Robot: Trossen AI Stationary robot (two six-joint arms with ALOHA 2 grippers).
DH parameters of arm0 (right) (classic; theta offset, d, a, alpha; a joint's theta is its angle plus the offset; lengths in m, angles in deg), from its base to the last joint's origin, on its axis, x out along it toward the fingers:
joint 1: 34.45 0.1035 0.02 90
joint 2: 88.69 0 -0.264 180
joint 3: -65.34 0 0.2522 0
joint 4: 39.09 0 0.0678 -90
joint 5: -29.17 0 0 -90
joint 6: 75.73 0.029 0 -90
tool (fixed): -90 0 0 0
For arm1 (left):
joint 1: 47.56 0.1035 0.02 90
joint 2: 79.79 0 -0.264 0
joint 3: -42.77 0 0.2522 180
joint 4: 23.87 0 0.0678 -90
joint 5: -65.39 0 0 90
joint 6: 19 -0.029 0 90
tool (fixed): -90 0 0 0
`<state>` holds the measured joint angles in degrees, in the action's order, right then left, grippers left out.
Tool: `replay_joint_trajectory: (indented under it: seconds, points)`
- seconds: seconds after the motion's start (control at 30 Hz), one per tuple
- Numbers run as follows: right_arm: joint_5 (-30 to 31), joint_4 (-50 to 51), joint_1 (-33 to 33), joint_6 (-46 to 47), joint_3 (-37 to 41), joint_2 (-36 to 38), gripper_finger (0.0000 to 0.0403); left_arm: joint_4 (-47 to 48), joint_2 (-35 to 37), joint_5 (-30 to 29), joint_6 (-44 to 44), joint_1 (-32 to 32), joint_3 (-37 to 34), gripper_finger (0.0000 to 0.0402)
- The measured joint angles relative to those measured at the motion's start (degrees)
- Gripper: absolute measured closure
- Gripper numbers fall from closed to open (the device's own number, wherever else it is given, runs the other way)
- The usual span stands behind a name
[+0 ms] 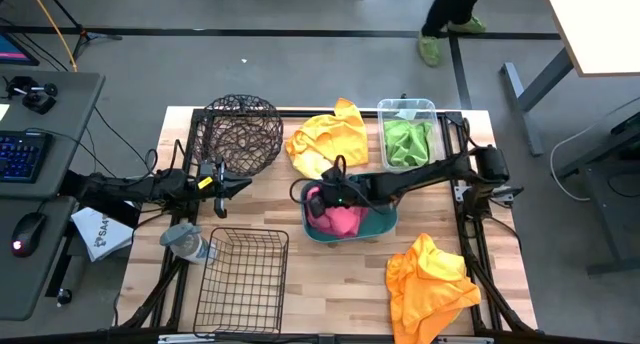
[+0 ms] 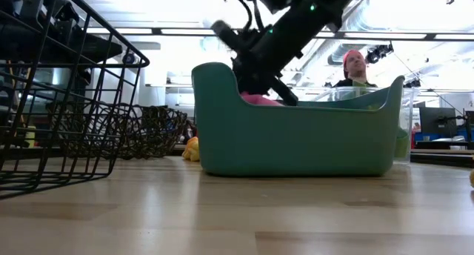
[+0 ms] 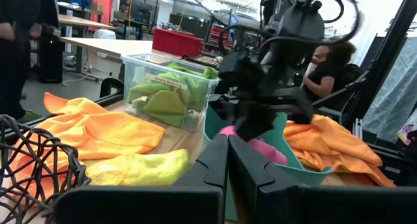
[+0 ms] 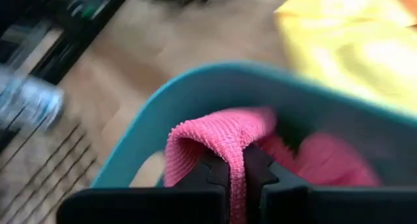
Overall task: Sort microfiber towel by color & place in baskets
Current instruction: Put the pink microfiber cloth into the green bin
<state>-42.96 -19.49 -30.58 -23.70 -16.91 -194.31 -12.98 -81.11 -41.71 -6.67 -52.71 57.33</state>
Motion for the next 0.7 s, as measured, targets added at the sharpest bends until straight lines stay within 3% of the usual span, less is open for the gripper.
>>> replay_joint_trajectory:
  seconds: [0.2, 0.4, 0.7]
  points:
    - [5.9, 0.4, -1.3, 5.1, 0.0, -0.2, 0.0403, 0.0, 0.0, 0.0, 0.0, 0.0, 0.0, 0.0401]
    - [6.4, 0.4, -2.7, 7.5, 0.0, -0.2, 0.0403, 0.0, 0.0, 0.0, 0.0, 0.0, 0.0, 0.0402]
    - [-2.6, 0.4, -2.2, 0.6, 0.0, 1.1, 0.0393, 0.0, 0.0, 0.0, 0.0, 0.0, 0.0, 0.0401]
